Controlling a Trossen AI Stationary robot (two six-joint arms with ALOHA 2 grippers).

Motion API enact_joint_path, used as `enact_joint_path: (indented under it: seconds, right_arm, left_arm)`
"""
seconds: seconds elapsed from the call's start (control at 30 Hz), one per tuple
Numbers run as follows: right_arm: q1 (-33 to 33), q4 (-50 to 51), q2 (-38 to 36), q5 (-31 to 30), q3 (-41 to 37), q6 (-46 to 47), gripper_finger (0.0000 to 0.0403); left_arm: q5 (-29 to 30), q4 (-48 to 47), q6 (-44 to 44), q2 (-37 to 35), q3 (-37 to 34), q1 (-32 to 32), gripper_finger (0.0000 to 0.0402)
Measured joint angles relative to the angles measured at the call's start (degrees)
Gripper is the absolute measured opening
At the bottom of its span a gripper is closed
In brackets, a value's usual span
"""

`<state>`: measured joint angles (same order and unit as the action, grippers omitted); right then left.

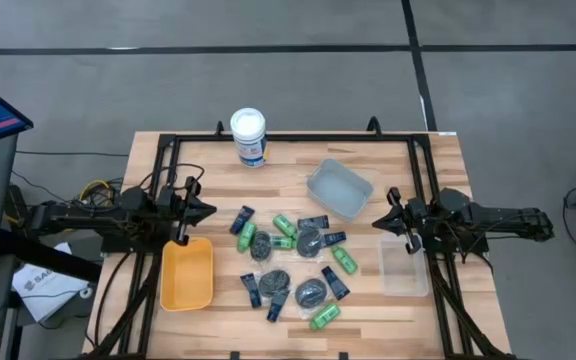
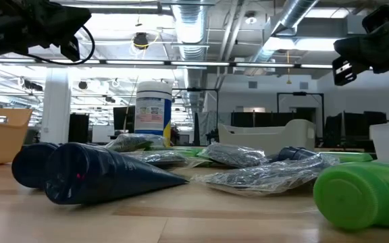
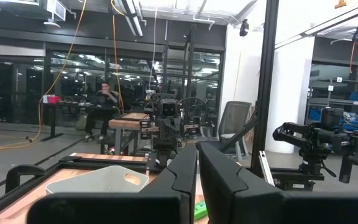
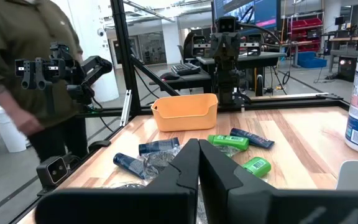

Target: Pick & Place Travel size toiletries

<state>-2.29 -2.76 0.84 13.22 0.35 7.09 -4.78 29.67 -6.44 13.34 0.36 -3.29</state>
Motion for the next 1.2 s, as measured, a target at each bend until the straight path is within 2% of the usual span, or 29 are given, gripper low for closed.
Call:
enact_joint_path:
  seconds: [1.2]
  right_arm:
    - [0.01,0.0,0.0,0.01,0.01,0.0,0.0]
  left_arm:
    - [-0.02,0.5,-0.83,0.0,-0.02,-0.01,0.0014]
